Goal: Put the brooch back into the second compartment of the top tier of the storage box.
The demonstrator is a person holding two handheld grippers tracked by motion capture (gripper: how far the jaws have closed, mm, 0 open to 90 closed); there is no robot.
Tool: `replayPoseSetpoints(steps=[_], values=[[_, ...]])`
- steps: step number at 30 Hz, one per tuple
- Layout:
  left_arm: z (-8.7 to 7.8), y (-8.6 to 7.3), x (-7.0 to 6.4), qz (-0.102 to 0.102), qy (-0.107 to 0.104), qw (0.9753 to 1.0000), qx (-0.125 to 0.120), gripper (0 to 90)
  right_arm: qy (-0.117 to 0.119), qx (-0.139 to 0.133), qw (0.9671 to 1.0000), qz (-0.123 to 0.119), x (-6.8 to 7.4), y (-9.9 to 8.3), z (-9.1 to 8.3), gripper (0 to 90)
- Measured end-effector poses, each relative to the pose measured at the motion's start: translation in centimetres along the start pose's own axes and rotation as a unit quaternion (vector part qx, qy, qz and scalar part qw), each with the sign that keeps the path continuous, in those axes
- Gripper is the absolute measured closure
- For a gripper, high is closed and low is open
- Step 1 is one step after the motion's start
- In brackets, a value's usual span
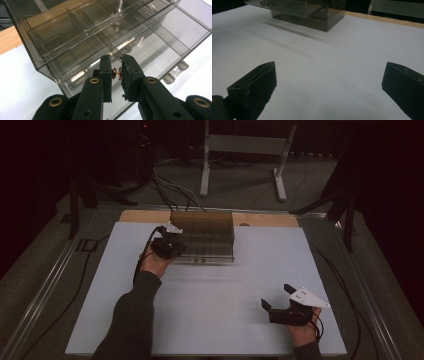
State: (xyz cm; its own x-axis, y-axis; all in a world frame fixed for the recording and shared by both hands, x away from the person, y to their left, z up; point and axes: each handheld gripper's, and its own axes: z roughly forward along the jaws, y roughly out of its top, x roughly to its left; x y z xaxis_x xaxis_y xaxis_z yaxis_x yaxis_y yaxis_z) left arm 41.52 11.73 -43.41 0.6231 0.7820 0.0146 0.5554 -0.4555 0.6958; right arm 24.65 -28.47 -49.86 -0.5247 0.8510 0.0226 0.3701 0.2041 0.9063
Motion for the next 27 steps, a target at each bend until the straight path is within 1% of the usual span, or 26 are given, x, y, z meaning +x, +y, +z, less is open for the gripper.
replayPoseSetpoints(steps=[8,10,13,21,27], values=[[0.3,0.0,0.1,-0.003,0.009,1.0,0.004,80.1,0.001,0.0,1.0,0.0,0.0,0.0,0.0,0.2],[0.4,0.0,0.1,0.003,0.013,0.9999,0.01,80.1,0.001,0.0,1.0,0.0,0.0,0.0,0.1,0.2],[0.6,0.0,0.1,0.006,0.016,0.9997,0.016,80.1,0.002,0.0,1.0,0.0,0.0,0.0,0.1,0.2],[0.9,0.1,0.3,0.002,0.024,0.9994,0.023,80.0,0.002,0.001,1.0,0.0,0.0,0.0,0.1,0.2],[1.1,0.1,0.4,0.005,0.03,0.9991,0.031,80.0,0.003,0.001,1.0,0.0,0.0,0.0,0.1,0.2]])
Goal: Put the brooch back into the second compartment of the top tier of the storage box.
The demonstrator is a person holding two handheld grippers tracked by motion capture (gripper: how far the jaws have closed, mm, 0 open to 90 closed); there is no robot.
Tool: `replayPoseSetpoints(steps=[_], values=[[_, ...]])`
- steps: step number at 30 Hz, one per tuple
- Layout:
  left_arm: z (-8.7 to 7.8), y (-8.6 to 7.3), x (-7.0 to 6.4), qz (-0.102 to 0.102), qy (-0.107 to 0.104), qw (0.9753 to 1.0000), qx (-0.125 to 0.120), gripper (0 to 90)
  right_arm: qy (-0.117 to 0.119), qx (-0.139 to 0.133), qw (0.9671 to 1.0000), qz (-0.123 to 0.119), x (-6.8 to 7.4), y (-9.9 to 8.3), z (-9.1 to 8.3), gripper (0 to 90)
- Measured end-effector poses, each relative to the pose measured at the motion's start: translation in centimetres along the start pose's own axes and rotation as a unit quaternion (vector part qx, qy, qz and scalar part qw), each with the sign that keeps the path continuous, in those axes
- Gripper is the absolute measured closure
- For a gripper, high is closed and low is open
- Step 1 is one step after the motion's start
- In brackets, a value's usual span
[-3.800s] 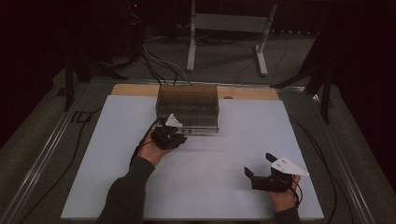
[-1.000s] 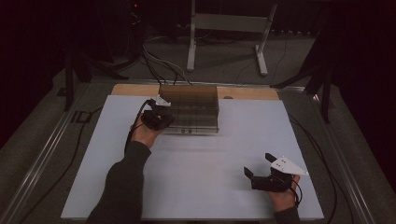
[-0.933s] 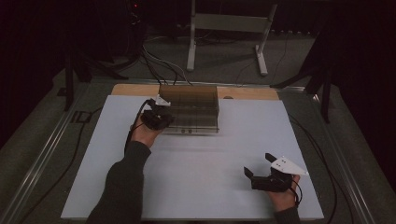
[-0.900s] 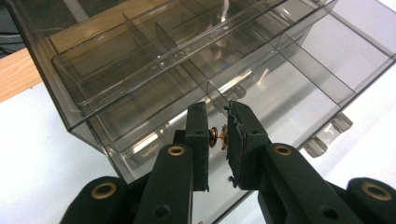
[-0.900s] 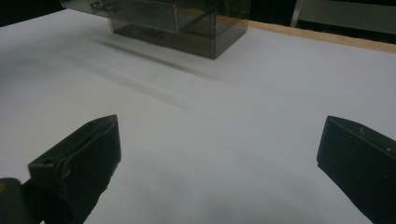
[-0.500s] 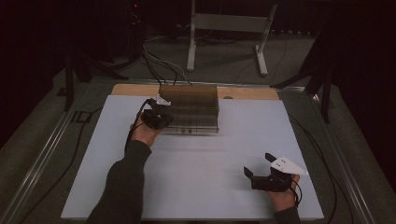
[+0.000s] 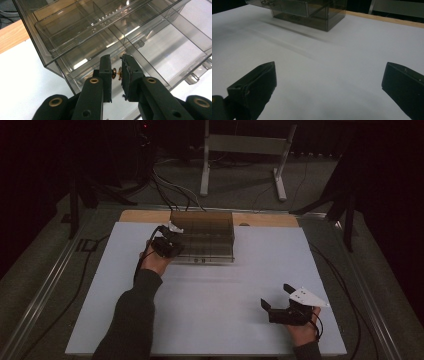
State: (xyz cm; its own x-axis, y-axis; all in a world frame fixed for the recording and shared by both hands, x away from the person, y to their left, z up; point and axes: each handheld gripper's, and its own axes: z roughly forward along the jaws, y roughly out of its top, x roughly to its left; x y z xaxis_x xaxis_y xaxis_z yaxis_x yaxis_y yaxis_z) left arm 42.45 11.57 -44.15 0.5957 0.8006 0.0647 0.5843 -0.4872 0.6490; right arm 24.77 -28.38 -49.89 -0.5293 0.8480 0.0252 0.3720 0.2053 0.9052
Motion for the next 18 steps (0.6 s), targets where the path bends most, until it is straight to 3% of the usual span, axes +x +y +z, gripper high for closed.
replayPoseSetpoints(steps=[18], values=[[0.78,-0.02,0.18,-0.014,-0.002,0.9998,0.014,79.4,0.0,0.0,1.0,0.001,0.02,0.01,-0.01,0.2]])
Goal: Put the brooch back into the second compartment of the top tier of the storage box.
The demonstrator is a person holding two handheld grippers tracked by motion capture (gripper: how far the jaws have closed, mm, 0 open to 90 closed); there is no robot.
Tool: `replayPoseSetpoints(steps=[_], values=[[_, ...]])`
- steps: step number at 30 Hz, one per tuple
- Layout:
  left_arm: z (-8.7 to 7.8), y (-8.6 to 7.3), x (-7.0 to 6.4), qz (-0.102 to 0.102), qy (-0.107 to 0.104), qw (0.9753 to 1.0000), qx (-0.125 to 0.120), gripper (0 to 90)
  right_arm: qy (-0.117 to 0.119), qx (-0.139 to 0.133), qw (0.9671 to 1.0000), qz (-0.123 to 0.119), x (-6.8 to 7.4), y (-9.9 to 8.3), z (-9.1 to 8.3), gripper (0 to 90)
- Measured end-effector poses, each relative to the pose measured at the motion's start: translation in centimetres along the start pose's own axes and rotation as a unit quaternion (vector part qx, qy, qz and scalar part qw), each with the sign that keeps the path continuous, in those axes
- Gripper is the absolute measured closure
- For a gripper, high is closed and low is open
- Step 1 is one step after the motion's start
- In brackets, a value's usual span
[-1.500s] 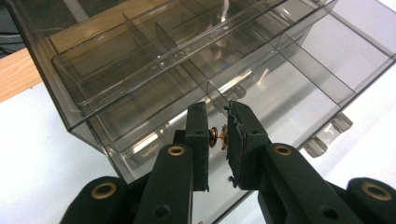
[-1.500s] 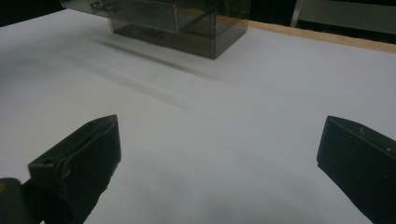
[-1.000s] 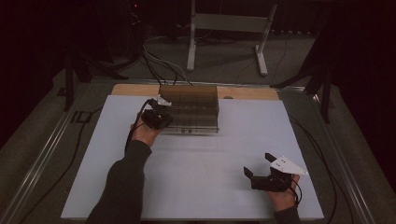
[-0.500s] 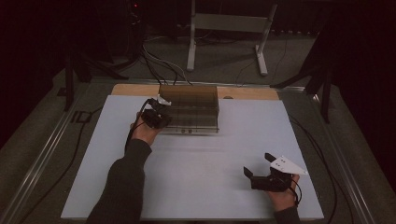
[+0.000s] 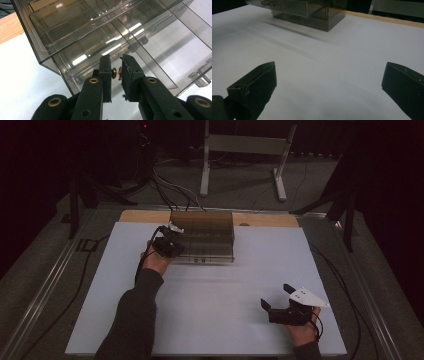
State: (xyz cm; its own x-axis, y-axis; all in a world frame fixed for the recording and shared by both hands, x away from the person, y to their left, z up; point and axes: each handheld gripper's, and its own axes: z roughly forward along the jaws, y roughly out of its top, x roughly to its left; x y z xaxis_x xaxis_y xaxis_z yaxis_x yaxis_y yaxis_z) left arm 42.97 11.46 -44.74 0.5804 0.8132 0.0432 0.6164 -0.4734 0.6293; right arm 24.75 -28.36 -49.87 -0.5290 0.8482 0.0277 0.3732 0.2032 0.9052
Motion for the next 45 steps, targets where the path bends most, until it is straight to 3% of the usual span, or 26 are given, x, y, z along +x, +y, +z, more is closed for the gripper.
replayPoseSetpoints(steps=[9,15,21,22,24,32,34,40,45], values=[[-0.6,0.0,0.0,-0.005,0.001,0.9999,-0.015,64.3,0.0,0.001,1.0,0.0,0.0,0.0,0.0,0.3],[-1.4,0.1,-0.1,-0.011,0.016,0.9991,-0.037,51.5,0.0,0.001,1.0,0.0,0.0,0.0,0.0,0.2],[-2.2,0.1,0.1,-0.029,0.039,0.997,-0.06,25.4,0.0,0.002,1.0,0.0,0.0,0.0,0.0,0.2],[-2.4,0.1,0.1,-0.032,0.041,0.9967,-0.063,25.4,0.0,0.002,1.0,0.0,0.0,0.0,0.0,0.2],[-2.8,0.1,0.3,-0.042,0.039,0.9957,-0.073,16.8,0.0,0.002,1.0,0.0,0.0,0.0,0.0,0.2],[-4.3,-0.3,0.7,-0.05,0.019,0.9939,-0.097,4.7,0.0,0.002,1.0,0.0,0.0,0.0,0.0,0.2],[-4.8,-0.4,0.7,-0.047,0.027,0.9935,-0.101,0.4,0.001,0.002,1.0,0.0,0.0,0.0,0.0,0.2],[-6.0,-0.9,0.4,-0.041,0.02,0.9925,-0.114,0.3,0.001,0.003,1.0,-0.001,0.1,0.0,0.0,0.2],[-7.0,-1.9,0.3,-0.026,0.018,0.9933,-0.111,0.3,0.002,0.002,1.0,0.0,0.1,0.0,0.0,0.2]])
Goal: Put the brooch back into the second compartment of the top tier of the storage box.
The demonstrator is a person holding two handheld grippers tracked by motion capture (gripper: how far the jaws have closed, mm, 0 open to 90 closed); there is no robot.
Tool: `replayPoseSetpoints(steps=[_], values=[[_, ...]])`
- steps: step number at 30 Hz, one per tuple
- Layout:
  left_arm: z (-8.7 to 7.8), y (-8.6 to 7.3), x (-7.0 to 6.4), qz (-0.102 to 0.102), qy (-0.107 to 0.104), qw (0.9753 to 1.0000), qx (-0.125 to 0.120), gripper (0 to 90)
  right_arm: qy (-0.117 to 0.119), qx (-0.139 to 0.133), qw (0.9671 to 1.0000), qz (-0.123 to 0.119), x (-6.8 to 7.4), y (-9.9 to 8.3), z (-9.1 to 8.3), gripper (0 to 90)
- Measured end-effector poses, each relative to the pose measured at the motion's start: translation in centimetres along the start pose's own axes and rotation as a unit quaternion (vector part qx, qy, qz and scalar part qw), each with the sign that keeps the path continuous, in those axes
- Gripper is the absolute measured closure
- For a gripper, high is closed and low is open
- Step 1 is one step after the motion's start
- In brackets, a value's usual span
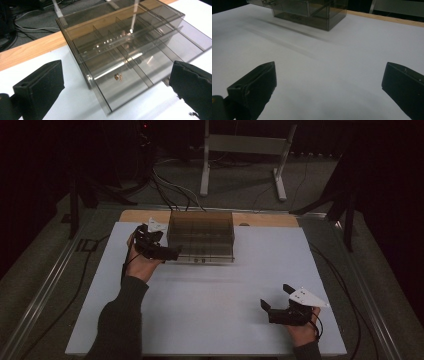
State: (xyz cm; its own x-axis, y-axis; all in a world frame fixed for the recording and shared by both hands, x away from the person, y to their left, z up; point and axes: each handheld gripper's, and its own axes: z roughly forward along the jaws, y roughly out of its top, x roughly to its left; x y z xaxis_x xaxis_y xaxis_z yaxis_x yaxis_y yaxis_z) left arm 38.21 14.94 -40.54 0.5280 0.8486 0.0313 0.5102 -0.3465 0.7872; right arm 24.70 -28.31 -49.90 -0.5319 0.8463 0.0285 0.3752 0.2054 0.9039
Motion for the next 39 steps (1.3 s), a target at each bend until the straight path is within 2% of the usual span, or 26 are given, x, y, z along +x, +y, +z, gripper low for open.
replayPoseSetpoints(steps=[9,14,18,21,25,27,28,31,34,36,39], values=[[-1.8,-2.4,0.3,0.01,-0.006,0.9999,0.005,0.3,0.003,0.001,1.0,-0.002,0.1,0.0,0.1,0.2],[-2.2,-3.7,0.4,0.014,-0.008,0.9999,0.004,0.3,0.005,0.002,1.0,-0.003,0.3,0.0,0.2,0.2],[-2.8,-5.4,0.3,0.026,-0.009,0.9996,0.007,0.3,0.007,0.004,1.0,-0.002,0.4,0.0,0.3,0.2],[-3.2,-6.4,0.3,0.027,-0.009,0.9996,0.006,0.3,0.009,0.004,1.0,-0.003,0.4,0.0,0.3,0.2],[-3.6,-7.4,0.3,0.023,-0.007,0.9997,-0.001,0.3,0.011,0.004,0.9999,-0.004,0.6,0.0,0.4,0.2],[-4.0,-8.6,0.2,0.022,-0.005,0.9997,-0.011,0.3,0.012,0.005,0.9999,-0.004,0.6,0.0,0.4,0.2],[-4.0,-8.6,0.2,0.022,-0.005,0.9997,-0.011,0.3,0.013,0.005,0.9999,-0.004,0.6,0.0,0.4,0.2],[-4.5,-10.2,-0.1,0.015,0.003,0.9994,-0.031,0.3,0.014,0.005,0.9999,-0.006,0.7,0.0,0.5,0.2],[-4.6,-11.1,-0.3,0.013,0.007,0.9993,-0.036,0.3,0.015,0.005,0.9999,-0.006,0.8,-0.1,0.5,0.2],[-4.8,-12.5,-0.5,-0.001,0.003,0.9986,-0.052,0.3,0.016,0.005,0.9998,-0.006,0.8,-0.1,0.5,0.2],[-5.0,-13.2,-0.4,-0.008,0.003,0.9981,-0.061,0.3,0.016,0.004,0.9998,-0.007,0.8,-0.1,0.6,0.2]])
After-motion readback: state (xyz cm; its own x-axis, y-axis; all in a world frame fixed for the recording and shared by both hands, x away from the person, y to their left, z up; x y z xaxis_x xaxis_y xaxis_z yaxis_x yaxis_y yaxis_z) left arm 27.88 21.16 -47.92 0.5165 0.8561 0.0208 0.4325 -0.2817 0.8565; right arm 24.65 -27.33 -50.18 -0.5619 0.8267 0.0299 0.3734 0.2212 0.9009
